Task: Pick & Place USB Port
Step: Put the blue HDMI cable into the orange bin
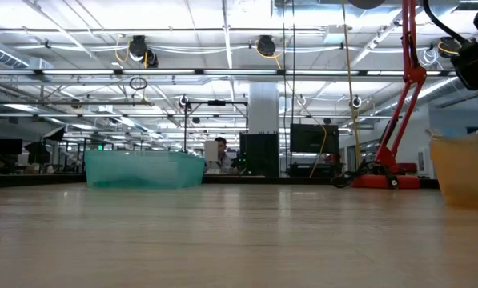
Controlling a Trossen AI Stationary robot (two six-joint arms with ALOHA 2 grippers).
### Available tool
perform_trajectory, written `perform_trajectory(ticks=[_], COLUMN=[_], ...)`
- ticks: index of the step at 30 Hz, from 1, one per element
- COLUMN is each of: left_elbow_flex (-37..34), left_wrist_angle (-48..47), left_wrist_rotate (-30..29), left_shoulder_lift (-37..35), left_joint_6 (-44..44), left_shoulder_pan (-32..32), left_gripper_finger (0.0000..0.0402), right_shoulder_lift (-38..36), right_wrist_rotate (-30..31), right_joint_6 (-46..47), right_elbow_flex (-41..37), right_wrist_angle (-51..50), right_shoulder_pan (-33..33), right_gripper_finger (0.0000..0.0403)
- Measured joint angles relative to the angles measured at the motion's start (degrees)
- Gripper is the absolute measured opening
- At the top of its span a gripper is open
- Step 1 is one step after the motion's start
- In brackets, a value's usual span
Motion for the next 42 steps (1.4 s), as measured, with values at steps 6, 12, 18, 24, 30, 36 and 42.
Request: perform_trajectory(ticks=[6, 12, 18, 24, 30, 36, 42], left_elbow_flex=[0.00, 0.00, 0.00, 0.00, 0.00, 0.00, 0.00], left_wrist_angle=[0.01, 0.01, 0.00, -0.05, -0.05, -0.03, -0.05], left_wrist_rotate=[0.00, 0.00, 0.02, -0.24, -0.48, -0.20, -0.06], left_shoulder_lift=[0.00, 0.00, 0.01, 0.01, 0.01, 0.00, 0.00], left_joint_6=[-0.02, -0.02, -0.50, -0.45, -0.30, -0.29, -0.26], left_shoulder_pan=[0.00, 0.00, -0.52, -1.33, -1.14, -0.81, -0.83], left_gripper_finger=[0.0092, 0.0092, 0.0092, 0.0092, 0.0092, 0.0092, 0.0092], right_shoulder_lift=[-1.69, 0.31, 11.56, 20.58, 24.06, 25.03, 24.84], right_wrist_rotate=[-0.45, -3.35, -12.93, -14.14, -11.78, -8.04, -3.42], right_joint_6=[-3.07, -4.46, -3.30, -0.25, 1.81, 3.21, 1.67], right_elbow_flex=[0.00, -0.01, 0.07, 0.00, 0.07, 4.32, 8.94], right_wrist_angle=[-0.11, 13.71, 24.15, 18.24, 15.26, 1.06, -3.86], right_shoulder_pan=[-2.71, -2.67, 1.24, 4.34, 5.49, 5.49, 5.49], right_gripper_finger=[0.0184, 0.0152, 0.0036, 0.0005, 0.0001, 0.0000, 0.0000])
